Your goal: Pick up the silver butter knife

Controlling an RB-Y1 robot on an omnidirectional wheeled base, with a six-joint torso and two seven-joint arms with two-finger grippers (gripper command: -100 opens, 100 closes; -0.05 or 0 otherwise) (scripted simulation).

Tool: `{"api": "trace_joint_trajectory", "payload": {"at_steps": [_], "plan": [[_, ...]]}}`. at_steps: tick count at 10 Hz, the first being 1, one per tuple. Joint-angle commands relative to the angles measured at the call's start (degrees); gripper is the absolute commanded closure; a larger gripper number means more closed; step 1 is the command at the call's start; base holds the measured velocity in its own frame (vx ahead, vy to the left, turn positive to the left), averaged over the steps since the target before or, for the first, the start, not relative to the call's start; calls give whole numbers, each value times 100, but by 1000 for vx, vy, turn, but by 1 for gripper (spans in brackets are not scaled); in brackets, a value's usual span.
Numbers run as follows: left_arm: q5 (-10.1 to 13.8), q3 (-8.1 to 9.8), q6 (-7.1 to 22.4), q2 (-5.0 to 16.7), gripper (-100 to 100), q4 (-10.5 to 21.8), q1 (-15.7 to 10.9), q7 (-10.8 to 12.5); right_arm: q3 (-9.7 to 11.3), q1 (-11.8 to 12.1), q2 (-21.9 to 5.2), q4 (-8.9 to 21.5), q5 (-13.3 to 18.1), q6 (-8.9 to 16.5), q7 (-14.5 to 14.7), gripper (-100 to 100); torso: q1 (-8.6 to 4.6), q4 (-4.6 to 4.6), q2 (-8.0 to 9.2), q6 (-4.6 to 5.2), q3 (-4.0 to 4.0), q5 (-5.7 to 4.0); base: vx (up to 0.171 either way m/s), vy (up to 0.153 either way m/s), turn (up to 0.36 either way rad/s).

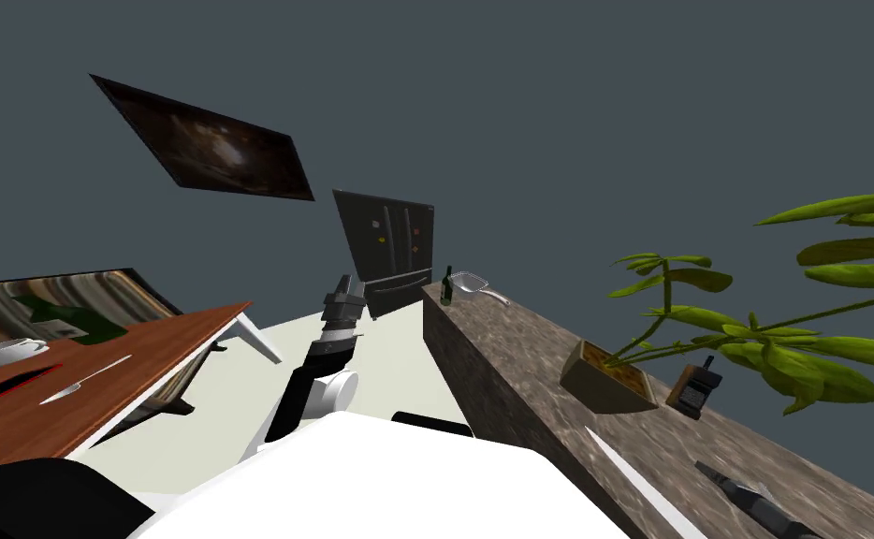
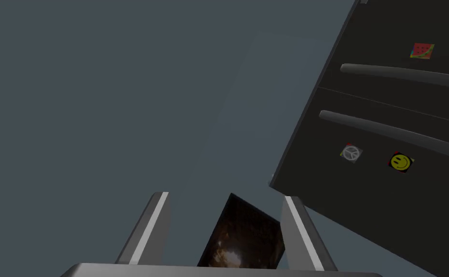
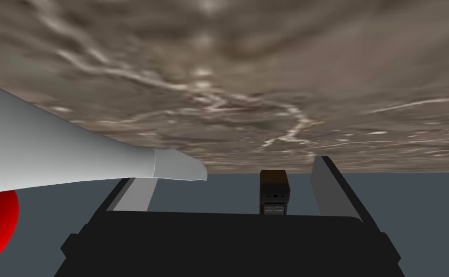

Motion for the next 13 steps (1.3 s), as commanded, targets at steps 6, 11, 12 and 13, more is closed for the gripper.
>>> {"api": "trace_joint_trajectory", "payload": {"at_steps": [6, 11, 12, 13], "plan": [[0, 1, 0, 0, 0, 0, 3, 0, -265, 555, 321, 586, -869, 84, 151, -100, -26, -8, -41, 5, -22, -17, -116, -23, 352], [0, 1, 0, 0, 0, 0, 1, 0, -623, 1128, 589, 988, -1571, 157, 322, -100, -27, -2, -17, -2, -8, -22, -134, 14, 363], [0, 1, 0, 0, 0, 0, 1, 0, -623, 1128, 589, 988, -1571, 157, 322, -100, -26, -3, -17, 0, -9, -26, -103, 19, 317], [0, 2, 0, 1, 0, 0, 2, 0, -742, 1319, 678, 1122, -1805, 181, 380, -100, -32, -5, -31, 0, -16, -27, -133, 16, 409]]}}
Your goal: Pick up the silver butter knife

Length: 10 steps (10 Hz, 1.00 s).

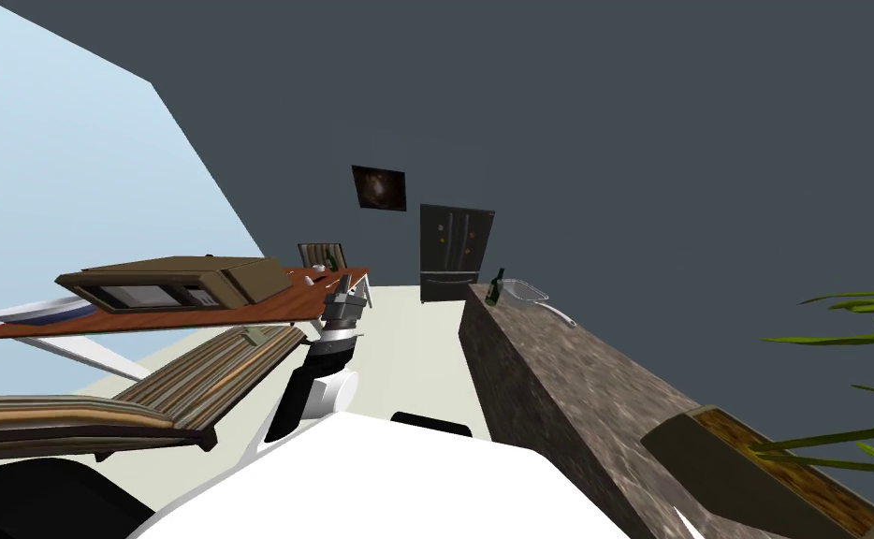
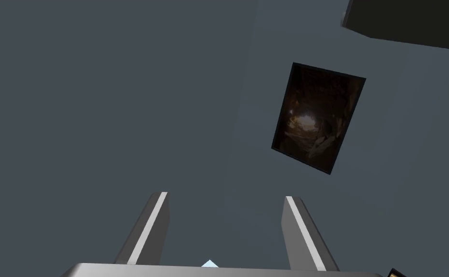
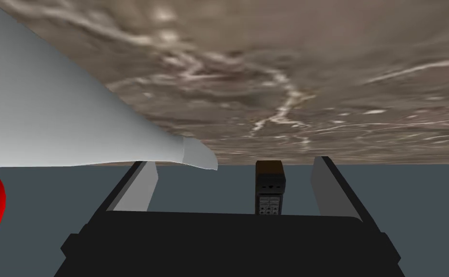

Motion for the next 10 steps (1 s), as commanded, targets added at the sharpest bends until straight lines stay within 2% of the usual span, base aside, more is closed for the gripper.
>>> {"api": "trace_joint_trajectory", "payload": {"at_steps": [1, 2, 3, 7, 8, 9, 10], "plan": [[0, 0, 0, 0, 0, 0, 0, 0, 133, -58, 45, 237, -115, -40, -47, -100, 0, 0, 0, 0, 0, 0, -102, 12, 287], [0, 1, 0, 0, 0, 0, 1, 0, 14, 0, 38, 105, -78, 18, 28, -100, -5, -1, -10, 1, -5, -3, -30, 3, 40], [0, 1, 0, 0, 0, 0, 3, 0, 30, -11, 42, 127, -84, 9, 20, 100, -11, -6, -31, 7, -16, -4, -8, 1, -9], [0, 2, -1, 0, 0, -1, 3, 0, 36, 3, 38, 136, -76, 32, 33, 100, -14, 1, -39, 3, -17, -7, -2, 0, -1], [0, 1, -1, 0, 0, -1, 3, 0, 36, 2, 38, 136, -76, 30, 34, 0, -14, 1, -38, 3, -17, -8, 0, 0, 0], [0, 1, -1, 0, 0, -1, 3, 0, 252, -249, -44, 103, 119, -64, -105, 100, -14, 1, -38, 3, -17, -8, 84, -27, -353], [0, 3, -1, 1, 0, -1, 5, 0, 252, -249, -44, 103, 119, -64, -105, 100, -22, -5, -61, 15, -29, -9, 114, -20, -308]]}}
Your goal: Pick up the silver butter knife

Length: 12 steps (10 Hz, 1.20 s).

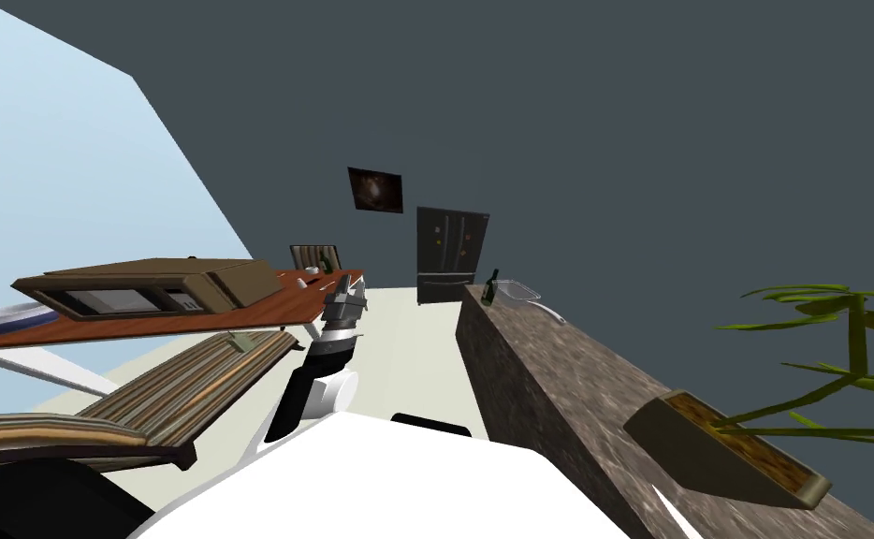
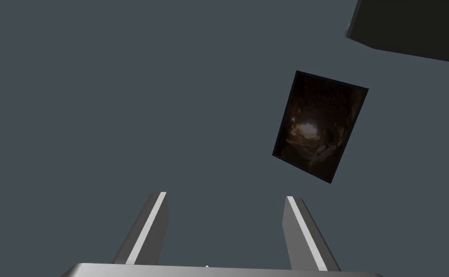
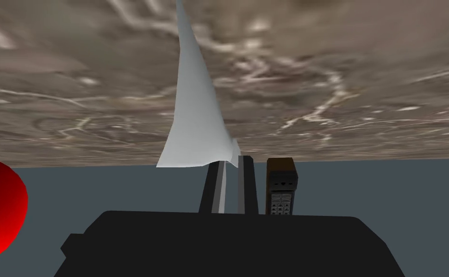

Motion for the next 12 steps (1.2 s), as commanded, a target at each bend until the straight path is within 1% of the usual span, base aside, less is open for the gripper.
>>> {"api": "trace_joint_trajectory", "payload": {"at_steps": [1, 2, 3, 4, 5, 6, 7, 8, 9, 10, 11, 12], "plan": [[0, 0, 0, 0, 0, 0, 0, 0, 236, -252, -108, -65, 250, -93, -125, 100, 0, 0, 0, 0, 0, 0, 142, -23, -429], [0, 0, 0, 0, 0, 0, 1, 0, 236, -252, -108, -10, 250, -93, -125, 100, -15, -4, -17, -1, -10, -8, 113, 1, -260], [0, 0, 0, 0, 0, 0, 0, 0, 236, -252, -108, -65, 250, -93, -125, 100, -14, -4, -8, 1, -6, -7, 50, -3, -38], [0, -1, 0, 0, 0, 0, -1, 0, 355, -443, -197, -199, 484, -117, -182, 100, -17, 1, 6, -11, 3, -9, 101, -27, -321], [0, 0, 0, 0, 0, 0, 0, 0, 355, -443, -197, -199, 484, -117, -182, 100, -26, -3, -5, 3, -4, -10, 93, -16, -269], [0, 0, 0, 0, 0, 0, -1, 0, 474, -634, -286, -333, 718, -141, -239, 100, -25, -4, -1, 2, -3, -11, 117, -12, -427], [0, 1, 0, 0, 0, 0, 1, 0, 474, -634, -286, -333, 718, -141, -239, 100, -21, -5, -9, 7, -7, -9, 106, -4, -257], [0, 0, 0, 0, 0, 0, -1, 0, 593, -798, -375, -467, 950, -165, -296, 100, -23, -6, -7, -2, -7, -10, 130, -14, -357], [0, 0, 0, 0, 0, 0, 0, 0, 593, -825, -375, -467, 952, -165, -296, 100, -26, -8, -16, 5, -12, -13, 103, 13, -245], [0, 0, 0, 0, 0, 0, -1, 0, 712, -1016, -465, -601, 1186, -189, -353, 100, -21, -7, -10, -2, -9, -11, 113, 26, -369], [0, 0, 0, 0, 0, 0, 0, 0, 712, -1016, -465, -601, 1186, -189, -353, 100, -12, -7, -15, 1, -11, -5, 98, 11, -289], [0, 0, 0, 0, 0, 0, -1, 0, 832, -1207, -554, -735, 1415, -213, -411, 100, -19, -8, -10, 0, -10, -9, 114, 5, -339]]}}
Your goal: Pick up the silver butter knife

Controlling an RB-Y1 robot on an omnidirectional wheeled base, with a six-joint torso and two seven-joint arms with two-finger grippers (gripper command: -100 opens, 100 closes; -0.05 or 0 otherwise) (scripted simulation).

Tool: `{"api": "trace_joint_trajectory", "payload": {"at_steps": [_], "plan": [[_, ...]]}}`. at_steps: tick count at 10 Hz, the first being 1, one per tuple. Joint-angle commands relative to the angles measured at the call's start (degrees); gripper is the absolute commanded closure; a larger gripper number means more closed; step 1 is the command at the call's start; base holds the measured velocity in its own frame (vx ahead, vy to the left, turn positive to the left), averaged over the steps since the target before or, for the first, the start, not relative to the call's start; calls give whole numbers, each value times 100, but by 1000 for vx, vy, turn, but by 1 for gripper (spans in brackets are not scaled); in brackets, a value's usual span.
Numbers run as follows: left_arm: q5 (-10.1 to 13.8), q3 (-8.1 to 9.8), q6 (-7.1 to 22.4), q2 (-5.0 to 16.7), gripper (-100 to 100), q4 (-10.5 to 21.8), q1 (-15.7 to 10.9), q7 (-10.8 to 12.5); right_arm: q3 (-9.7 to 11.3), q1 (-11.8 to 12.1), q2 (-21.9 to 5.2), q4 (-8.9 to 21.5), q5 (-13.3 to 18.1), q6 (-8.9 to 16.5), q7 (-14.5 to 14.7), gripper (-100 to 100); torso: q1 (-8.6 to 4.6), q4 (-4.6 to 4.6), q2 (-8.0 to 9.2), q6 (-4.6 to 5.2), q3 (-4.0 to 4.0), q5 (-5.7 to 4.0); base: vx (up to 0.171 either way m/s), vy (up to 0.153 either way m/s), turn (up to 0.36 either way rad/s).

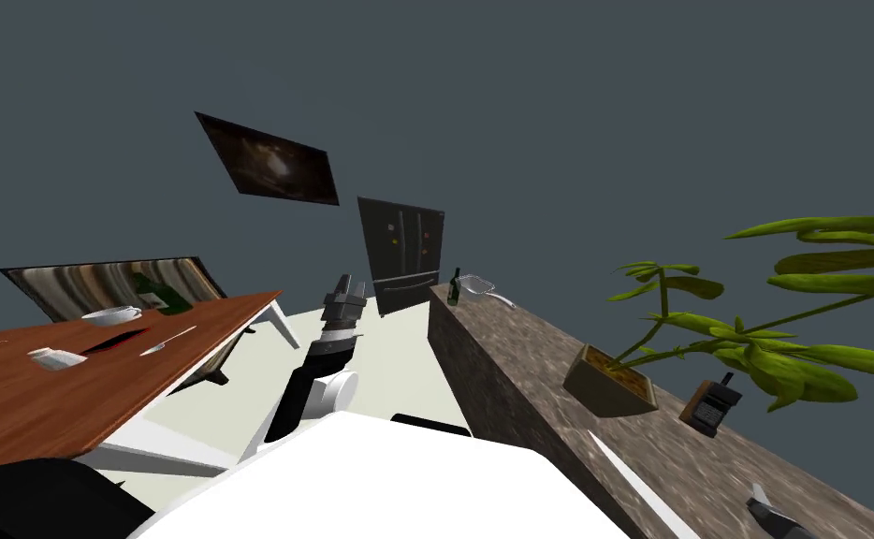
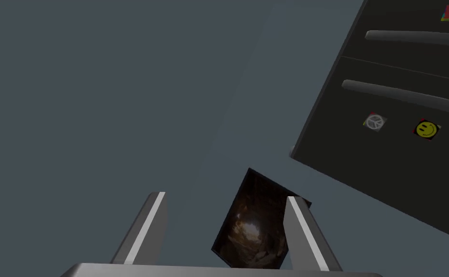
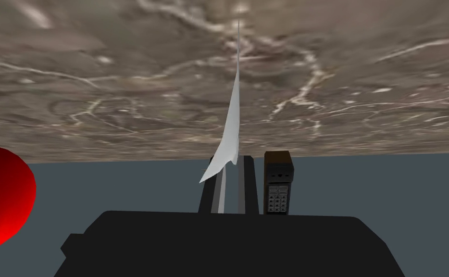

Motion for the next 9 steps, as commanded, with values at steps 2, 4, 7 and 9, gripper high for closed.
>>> {"api": "trace_joint_trajectory", "payload": {"at_steps": [2, 4, 7, 9], "plan": [[0, 0, 0, 0, 0, 0, 1, 0, 89, -255, -69, -137, 378, -34, -18, 100, 9, -4, -19, -3, -11, 0, 164, 34, -403], [0, -1, 0, 0, 0, 0, -2, 0, 208, -446, -158, -342, 612, -58, -75, 100, -2, 0, 8, -12, 3, -1, 77, 8, -226], [0, 0, 0, 0, 0, 0, -1, 0, 327, -637, -247, -476, 846, -82, -133, 100, -1, 0, 9, -2, 4, 2, 88, 25, -301], [0, -1, 0, 0, 0, 0, -3, 0, 303, -595, -233, -437, 816, -110, -123, 0, 0, 2, 22, -14, 10, 2, 22, 14, -26]]}}
